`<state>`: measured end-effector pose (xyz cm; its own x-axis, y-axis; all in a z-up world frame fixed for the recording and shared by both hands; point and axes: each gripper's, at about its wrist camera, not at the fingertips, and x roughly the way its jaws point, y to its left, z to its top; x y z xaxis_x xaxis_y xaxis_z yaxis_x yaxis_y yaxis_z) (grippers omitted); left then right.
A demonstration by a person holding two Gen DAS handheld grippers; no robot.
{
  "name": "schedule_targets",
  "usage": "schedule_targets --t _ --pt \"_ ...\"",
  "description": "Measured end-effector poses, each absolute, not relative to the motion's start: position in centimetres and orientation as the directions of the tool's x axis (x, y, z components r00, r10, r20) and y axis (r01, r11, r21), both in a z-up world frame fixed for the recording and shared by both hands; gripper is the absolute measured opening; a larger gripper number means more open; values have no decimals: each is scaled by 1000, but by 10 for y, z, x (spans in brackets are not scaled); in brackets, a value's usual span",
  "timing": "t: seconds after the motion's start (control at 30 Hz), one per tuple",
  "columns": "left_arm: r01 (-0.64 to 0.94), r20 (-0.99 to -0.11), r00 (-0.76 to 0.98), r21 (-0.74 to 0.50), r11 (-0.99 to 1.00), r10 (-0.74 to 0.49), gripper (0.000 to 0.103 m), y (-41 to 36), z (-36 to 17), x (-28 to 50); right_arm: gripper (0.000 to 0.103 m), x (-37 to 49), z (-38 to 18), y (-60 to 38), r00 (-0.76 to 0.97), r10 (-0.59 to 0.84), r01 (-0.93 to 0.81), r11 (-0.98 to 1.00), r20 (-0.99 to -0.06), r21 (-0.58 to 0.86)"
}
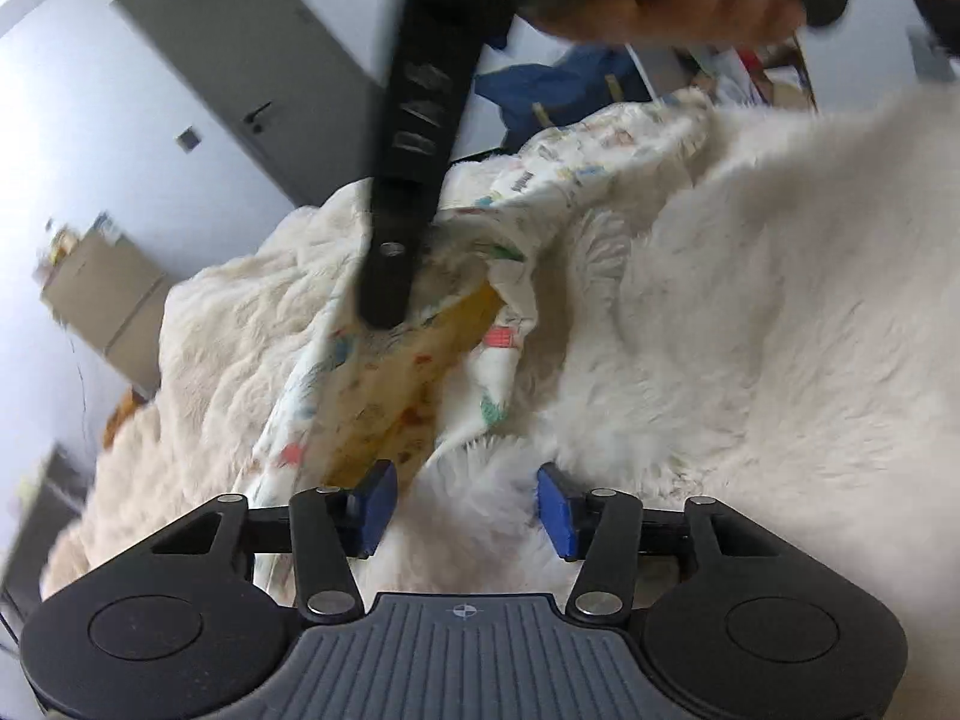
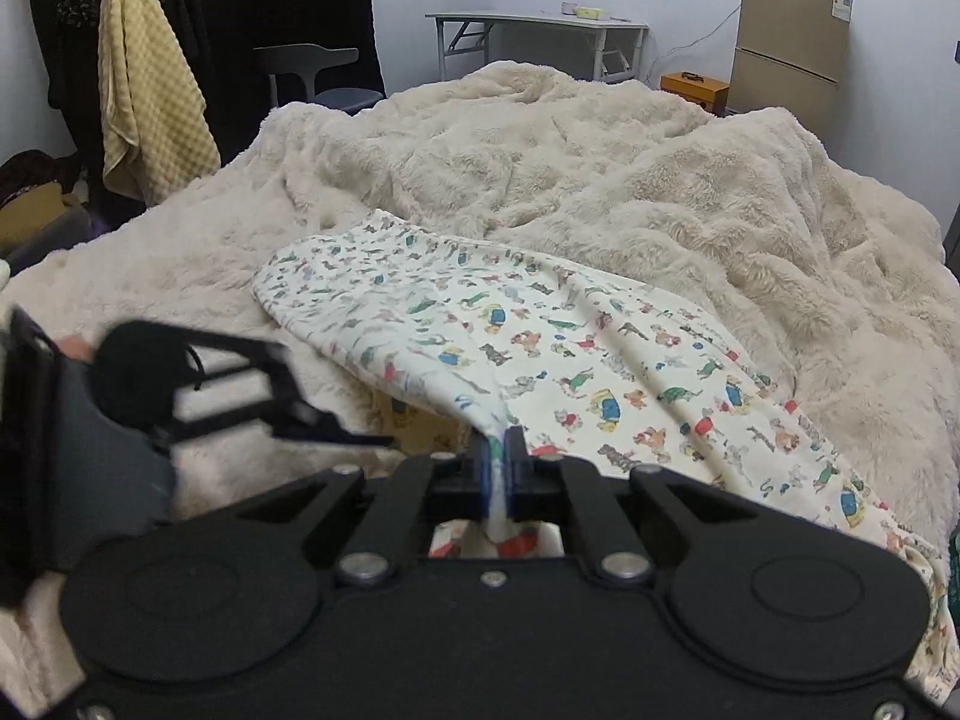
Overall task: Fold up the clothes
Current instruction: 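Pull the cloth hem over with the right gripper while the left gripper grasps the edge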
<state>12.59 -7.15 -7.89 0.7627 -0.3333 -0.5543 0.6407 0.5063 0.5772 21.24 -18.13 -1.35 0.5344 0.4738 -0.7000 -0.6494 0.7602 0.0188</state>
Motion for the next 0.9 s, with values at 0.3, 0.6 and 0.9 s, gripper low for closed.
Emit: schedule_targets --t 0.3,0.6,0.9 --pt "600 -449 800 574 557 -399 33 -85 -64 126 6 212 -10 -185 541 471 -653 757 -696 4" --pt "556 -442 831 652 516 -337 0 -88 -78 126 7 209 -6 -184 544 466 -660 751 -698 -13" --pt "652 -524 756 649 392 -392 0 -81 -37 100 10 193 7 -194 524 513 -698 716 -680 3"
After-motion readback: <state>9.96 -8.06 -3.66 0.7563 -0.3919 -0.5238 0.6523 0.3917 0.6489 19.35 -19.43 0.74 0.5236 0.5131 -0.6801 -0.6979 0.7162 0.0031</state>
